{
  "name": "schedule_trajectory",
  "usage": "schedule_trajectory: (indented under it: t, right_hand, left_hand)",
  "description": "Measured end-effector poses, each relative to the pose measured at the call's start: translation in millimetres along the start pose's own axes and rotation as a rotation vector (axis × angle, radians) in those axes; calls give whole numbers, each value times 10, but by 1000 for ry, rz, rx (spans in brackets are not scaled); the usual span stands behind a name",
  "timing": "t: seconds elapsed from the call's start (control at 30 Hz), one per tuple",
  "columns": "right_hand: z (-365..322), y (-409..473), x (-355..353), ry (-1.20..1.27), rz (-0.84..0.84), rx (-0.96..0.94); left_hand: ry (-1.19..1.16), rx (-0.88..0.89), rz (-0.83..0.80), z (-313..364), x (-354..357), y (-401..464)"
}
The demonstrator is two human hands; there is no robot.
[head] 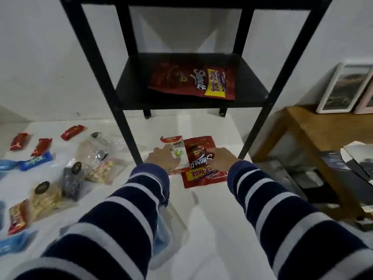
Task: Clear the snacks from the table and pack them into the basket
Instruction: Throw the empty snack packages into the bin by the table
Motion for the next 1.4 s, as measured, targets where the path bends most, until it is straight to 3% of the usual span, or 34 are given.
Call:
schedule_trajectory:
  t: [0.1, 0.27, 0.43, 0.67, 0.8, 1.13, 1.4]
  right_hand:
    - [120, 281, 31, 20, 91, 87]
    - [192, 591, 78, 65, 92, 181]
    - [183, 652, 36, 542, 148, 237]
    - [55, 404, 212, 691, 46, 154]
    - [-46, 62, 139, 794, -31, 134]
    - [-899, -1489, -113, 766, 121, -54]
    - [-1946, -2707, 139, 664, 98, -265]
  left_hand:
    - [57, -99, 18, 54, 103, 270]
    - [41, -176, -55, 149, 228, 466]
    - [79, -165, -44, 151, 322, 457]
    - [-27, -93, -39, 68, 383, 166]
    - [-141, -69, -30, -2, 328, -171]
    - [-157, 12, 198, -411, -335, -1567]
    - [-167, -94, 403, -1272, -884, -2906]
Point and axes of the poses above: each hand's wrist, its own y-axis towards the middle knuckle, its own x-axis out of the palm, z = x × y, the point moved 1 cm from there along y, towards the middle knuckle, and after that the axes turned 6 degrees about y, right-handed, at the moved point
